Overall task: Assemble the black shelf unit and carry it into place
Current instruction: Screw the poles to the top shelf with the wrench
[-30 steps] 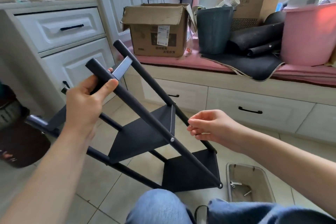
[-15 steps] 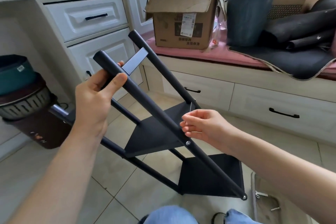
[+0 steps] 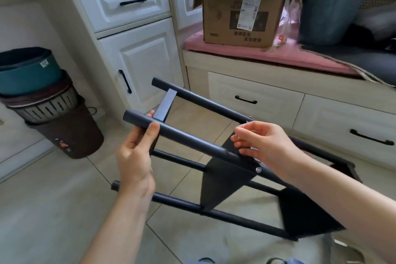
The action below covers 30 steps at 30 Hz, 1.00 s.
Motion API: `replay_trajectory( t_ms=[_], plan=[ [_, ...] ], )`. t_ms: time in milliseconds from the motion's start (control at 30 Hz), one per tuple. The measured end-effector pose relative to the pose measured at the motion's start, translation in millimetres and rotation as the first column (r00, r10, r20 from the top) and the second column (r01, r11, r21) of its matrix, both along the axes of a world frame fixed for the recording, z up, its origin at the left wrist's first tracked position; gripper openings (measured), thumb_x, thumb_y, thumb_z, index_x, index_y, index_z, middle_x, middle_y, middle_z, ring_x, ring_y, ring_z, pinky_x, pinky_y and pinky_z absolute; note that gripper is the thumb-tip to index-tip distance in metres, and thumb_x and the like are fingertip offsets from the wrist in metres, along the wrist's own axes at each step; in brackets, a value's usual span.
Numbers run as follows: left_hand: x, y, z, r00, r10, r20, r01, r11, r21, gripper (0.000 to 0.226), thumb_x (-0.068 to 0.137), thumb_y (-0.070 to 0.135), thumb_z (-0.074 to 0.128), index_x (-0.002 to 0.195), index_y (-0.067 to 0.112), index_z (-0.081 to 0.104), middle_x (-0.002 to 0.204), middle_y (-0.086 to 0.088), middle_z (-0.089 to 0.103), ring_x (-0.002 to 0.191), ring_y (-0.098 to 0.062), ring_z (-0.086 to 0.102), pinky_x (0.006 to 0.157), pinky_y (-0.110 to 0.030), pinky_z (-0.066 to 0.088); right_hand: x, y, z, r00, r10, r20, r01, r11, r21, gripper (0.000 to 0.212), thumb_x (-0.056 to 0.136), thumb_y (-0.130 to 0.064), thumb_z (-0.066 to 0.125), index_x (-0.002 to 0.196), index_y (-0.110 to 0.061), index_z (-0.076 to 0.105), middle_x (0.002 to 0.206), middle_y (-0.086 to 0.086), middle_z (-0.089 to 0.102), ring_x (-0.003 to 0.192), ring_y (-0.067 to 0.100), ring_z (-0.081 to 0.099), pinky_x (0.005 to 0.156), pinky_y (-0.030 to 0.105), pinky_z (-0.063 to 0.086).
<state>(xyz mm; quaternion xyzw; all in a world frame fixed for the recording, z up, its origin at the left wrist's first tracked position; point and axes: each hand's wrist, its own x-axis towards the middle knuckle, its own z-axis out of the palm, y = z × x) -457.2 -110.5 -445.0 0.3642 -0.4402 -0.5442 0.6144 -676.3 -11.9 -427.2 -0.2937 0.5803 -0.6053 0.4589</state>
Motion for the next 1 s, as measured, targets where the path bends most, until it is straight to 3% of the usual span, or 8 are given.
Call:
replay_trajectory(
  t_ms=[100,300,467,600,700,800,900,1000],
  plan=[
    [-6.4,7.1,-30.2,0.996,0.015,-0.085,-0.007,0.996,0.091,0.035,0.07,0.033,0.077,0.104,0.026,0.081,0.12,-0.002,0.073,0.123,-0.022,0.063,0.117,-0.046,0.038,3.9,-6.6,-7.6,0.998,0.061,-0.019,-0.061,0.998,0.019,0.009,0.089,-0.012,0.069,0.091,-0.003,0.071,0.081,0.013,0.076,0.07,0.017,0.07,0.064,0.023,0.059],
    [-3.8,16.2,-89.3,0.992,0.03,-0.121,-0.002,0.974,0.226,0.061,0.061,0.038,0.078,0.116,0.014,0.073,0.122,-0.005,0.072,0.123,-0.022,0.063,0.115,-0.041,0.039,23.0,-43.2,-36.9,0.977,0.204,0.066,-0.21,0.974,0.087,0.01,0.088,-0.012,0.07,0.091,-0.003,0.071,0.082,0.011,0.075,0.071,0.015,0.068,0.065,0.022,0.057],
    [9.7,21.0,-132.5,0.985,0.059,-0.162,-0.006,0.95,0.312,0.038,0.062,0.032,0.076,0.097,0.019,0.081,0.112,-0.006,0.075,0.107,-0.019,0.07,0.099,-0.035,0.046,47.1,-77.6,-79.1,0.912,0.376,0.165,-0.402,0.899,0.172,0.011,0.085,-0.011,0.072,0.093,-0.004,0.072,0.084,0.012,0.073,0.072,0.017,0.066,0.073,0.026,0.058],
    [19.8,27.2,-157.7,0.992,0.003,-0.13,0.04,0.944,0.329,0.04,0.071,0.03,0.078,0.11,0.022,0.078,0.121,-0.007,0.073,0.112,-0.019,0.069,0.095,-0.032,0.049,61.5,-95.7,-105.7,0.866,0.421,0.269,-0.486,0.833,0.264,0.013,0.08,-0.002,0.074,0.092,-0.003,0.071,0.093,0.019,0.075,0.077,0.018,0.07,0.067,0.023,0.059],
    [27.8,30.2,-168.3,0.989,-0.034,-0.145,0.081,0.939,0.334,0.048,0.065,0.037,0.087,0.111,0.024,0.078,0.122,-0.007,0.072,0.111,-0.017,0.069,0.088,-0.023,0.055,74.6,-103.6,-120.5,0.84,0.422,0.342,-0.526,0.787,0.321,0.012,0.083,0.003,0.071,0.095,-0.001,0.069,0.091,0.016,0.076,0.077,0.018,0.072,0.064,0.021,0.059],
    [37.9,30.9,-178.9,0.984,-0.029,-0.179,0.09,0.935,0.344,0.048,0.062,0.04,0.089,0.106,0.024,0.08,0.117,-0.005,0.074,0.106,-0.015,0.07,0.082,-0.018,0.055,88.4,-110.5,-132.6,0.823,0.462,0.33,-0.564,0.729,0.387,0.015,0.085,0.002,0.07,0.1,0.001,0.069,0.089,0.013,0.077,0.074,0.014,0.073,0.064,0.018,0.058],
    [43.5,33.4,-191.6,0.985,-0.031,-0.167,0.091,0.926,0.367,0.038,0.069,0.034,0.079,0.104,0.02,0.08,0.117,-0.006,0.074,0.108,-0.016,0.069,0.087,-0.019,0.054,98.1,-115.2,-146.8,0.808,0.517,0.282,-0.587,0.672,0.451,0.009,0.085,0.001,0.071,0.094,-0.001,0.072,0.086,0.011,0.077,0.07,0.012,0.072,0.065,0.017,0.058],
    [46.5,36.6,-197.7,0.983,-0.064,-0.172,0.125,0.922,0.367,0.058,0.062,0.042,0.091,0.112,0.015,0.077,0.124,-0.01,0.071,0.115,-0.02,0.067,0.094,-0.023,0.052,105.1,-119.9,-157.1,0.768,0.606,0.206,-0.612,0.6,0.515,0.004,0.085,-0.006,0.073,0.087,-0.009,0.075,0.082,0.006,0.076,0.068,0.01,0.07,0.064,0.018,0.058]
  ],
)
